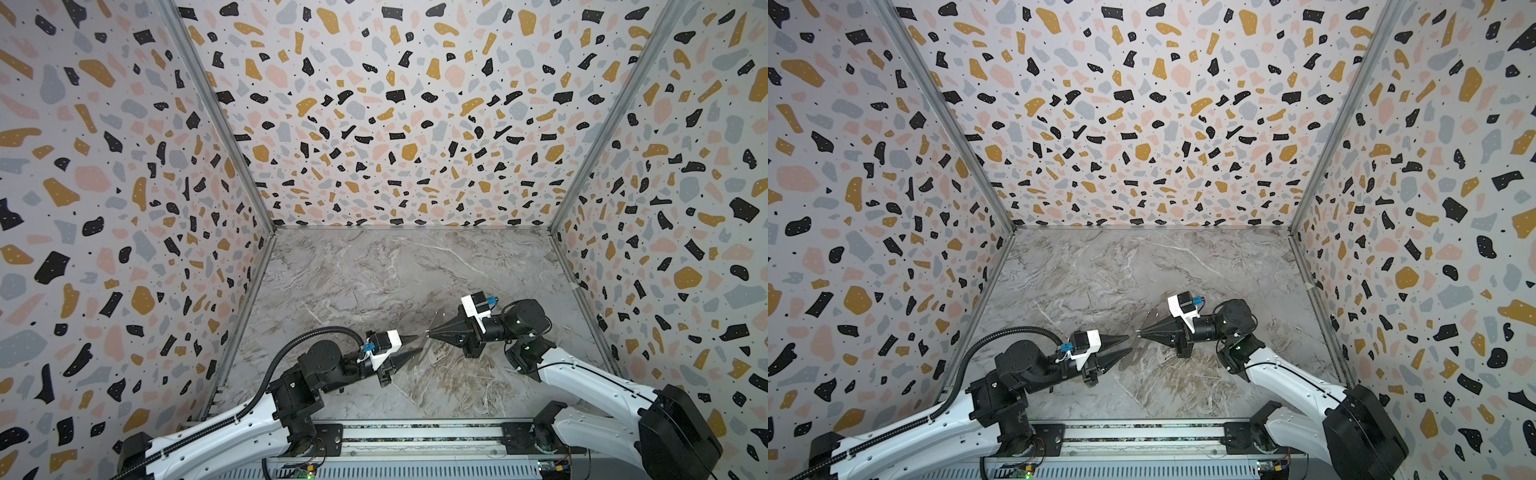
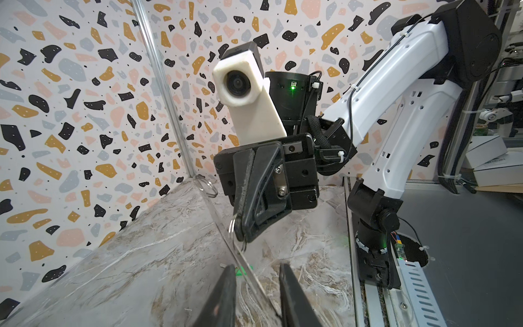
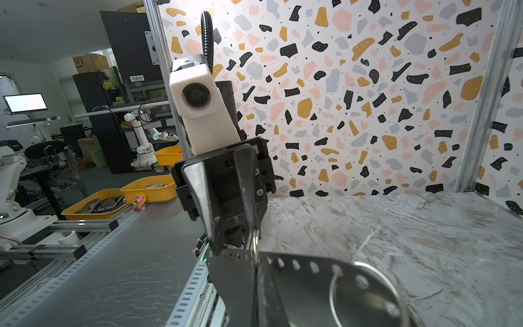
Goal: Attach keys to a key ring
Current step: Pass the keyring.
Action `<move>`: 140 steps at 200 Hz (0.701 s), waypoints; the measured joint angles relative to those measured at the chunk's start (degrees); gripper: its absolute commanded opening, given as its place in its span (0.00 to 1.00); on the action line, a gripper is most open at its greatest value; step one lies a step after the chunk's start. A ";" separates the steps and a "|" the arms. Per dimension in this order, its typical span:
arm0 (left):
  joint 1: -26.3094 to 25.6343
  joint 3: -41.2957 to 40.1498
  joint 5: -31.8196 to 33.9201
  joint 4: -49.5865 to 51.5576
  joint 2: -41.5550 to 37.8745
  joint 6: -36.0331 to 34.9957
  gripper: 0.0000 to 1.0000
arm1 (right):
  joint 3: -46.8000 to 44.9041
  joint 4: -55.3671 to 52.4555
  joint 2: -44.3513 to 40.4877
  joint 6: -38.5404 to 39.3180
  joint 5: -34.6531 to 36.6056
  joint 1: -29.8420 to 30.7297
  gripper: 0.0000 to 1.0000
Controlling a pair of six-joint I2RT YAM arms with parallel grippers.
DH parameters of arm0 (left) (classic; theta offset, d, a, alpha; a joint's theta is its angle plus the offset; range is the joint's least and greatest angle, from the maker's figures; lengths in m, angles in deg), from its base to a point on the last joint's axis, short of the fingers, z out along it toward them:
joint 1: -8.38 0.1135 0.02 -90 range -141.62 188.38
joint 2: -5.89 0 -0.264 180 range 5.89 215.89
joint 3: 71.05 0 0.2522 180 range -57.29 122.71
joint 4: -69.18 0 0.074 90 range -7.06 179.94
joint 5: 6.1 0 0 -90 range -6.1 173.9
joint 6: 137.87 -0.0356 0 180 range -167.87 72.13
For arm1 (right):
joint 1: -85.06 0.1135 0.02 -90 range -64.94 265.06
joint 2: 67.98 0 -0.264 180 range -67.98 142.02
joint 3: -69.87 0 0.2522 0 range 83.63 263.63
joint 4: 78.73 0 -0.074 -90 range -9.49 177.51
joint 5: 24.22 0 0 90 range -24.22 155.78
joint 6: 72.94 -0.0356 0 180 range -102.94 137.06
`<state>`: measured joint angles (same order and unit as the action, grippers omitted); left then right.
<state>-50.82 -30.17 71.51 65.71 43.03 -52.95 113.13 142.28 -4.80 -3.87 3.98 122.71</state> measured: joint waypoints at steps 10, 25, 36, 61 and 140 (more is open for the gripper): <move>0.00 0.00 -0.31 0.02 0.28 0.07 0.31 | 0.00 -0.42 -0.09 0.35 0.37 0.00 0.00; 0.00 0.02 -0.66 0.07 0.74 0.22 0.32 | 0.00 -1.18 -0.35 0.87 1.09 0.00 0.00; 0.00 0.07 -0.68 0.17 1.20 0.26 0.32 | 0.00 -1.60 -0.59 1.14 1.57 0.00 0.00; 0.00 1.03 -0.44 1.81 2.95 0.39 0.31 | 0.00 -1.70 -1.16 1.62 2.32 0.00 0.00; 0.00 1.42 5.90 3.50 4.92 1.86 0.14 | 0.00 -2.60 -2.14 2.38 2.73 0.11 0.00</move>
<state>-50.82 -28.75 77.42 69.21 47.95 -51.09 113.13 139.68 -6.94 -1.48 6.71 122.82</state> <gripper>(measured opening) 0.186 0.042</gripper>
